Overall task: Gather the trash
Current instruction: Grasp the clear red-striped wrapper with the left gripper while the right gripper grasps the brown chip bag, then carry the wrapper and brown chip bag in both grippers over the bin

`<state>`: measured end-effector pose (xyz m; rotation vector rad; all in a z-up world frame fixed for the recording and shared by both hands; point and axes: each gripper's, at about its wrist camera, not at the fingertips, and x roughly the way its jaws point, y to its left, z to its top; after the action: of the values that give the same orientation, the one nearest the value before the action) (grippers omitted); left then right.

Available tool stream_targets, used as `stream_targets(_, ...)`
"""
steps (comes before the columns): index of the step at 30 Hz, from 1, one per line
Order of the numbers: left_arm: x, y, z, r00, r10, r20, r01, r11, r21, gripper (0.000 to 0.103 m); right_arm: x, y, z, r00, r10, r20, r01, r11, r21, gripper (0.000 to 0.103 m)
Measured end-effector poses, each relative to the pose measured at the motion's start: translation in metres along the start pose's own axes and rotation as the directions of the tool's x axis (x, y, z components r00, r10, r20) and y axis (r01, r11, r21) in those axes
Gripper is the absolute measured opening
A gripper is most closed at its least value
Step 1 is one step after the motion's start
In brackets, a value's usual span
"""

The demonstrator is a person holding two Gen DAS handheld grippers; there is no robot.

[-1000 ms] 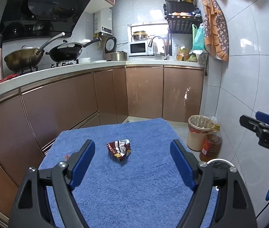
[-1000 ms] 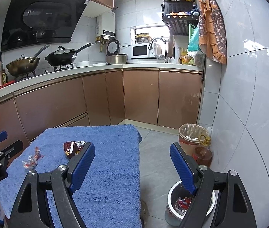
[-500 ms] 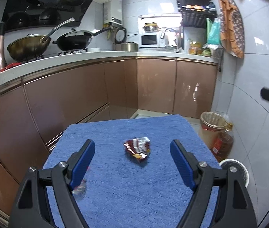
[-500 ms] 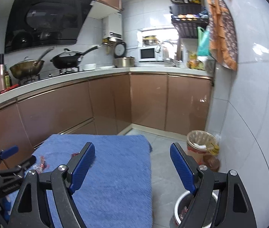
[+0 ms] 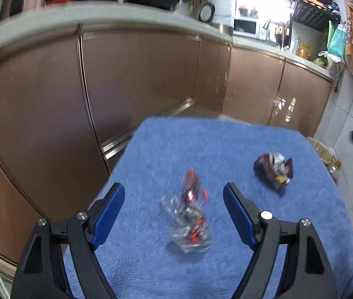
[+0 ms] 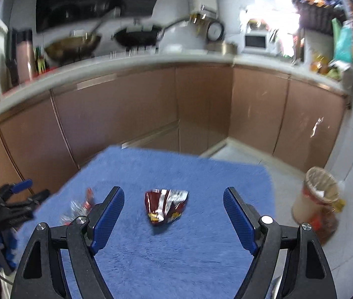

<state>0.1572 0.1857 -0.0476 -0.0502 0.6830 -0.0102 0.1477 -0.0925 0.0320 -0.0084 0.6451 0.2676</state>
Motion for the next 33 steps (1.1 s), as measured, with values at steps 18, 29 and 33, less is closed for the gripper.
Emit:
stream_targets(18, 0.112, -0.020, -0.035, 0.974, -0.091, -0.207, 0.094, 0.996, 0.007, 0.040, 0.180, -0.012, -0.040, 0.959, 0.065, -0.274, -0.040, 0.995, 0.097, 0.072)
stream_targets(29, 0.102, -0.020, -0.036, 0.984, -0.063, -0.165, 0.066, 0.998, 0.008, 0.014, 0.182, -0.019, -0.046, 0.956, 0.099, -0.277, -0.067, 0.990, 0.123, 0.022)
stream_targets(33, 0.089, -0.021, -0.035, 0.988, -0.047, -0.147, 0.048, 0.999, 0.003, 0.013, 0.152, -0.019, -0.043, 0.966, 0.103, -0.236, -0.077, 0.990, 0.117, 0.021)
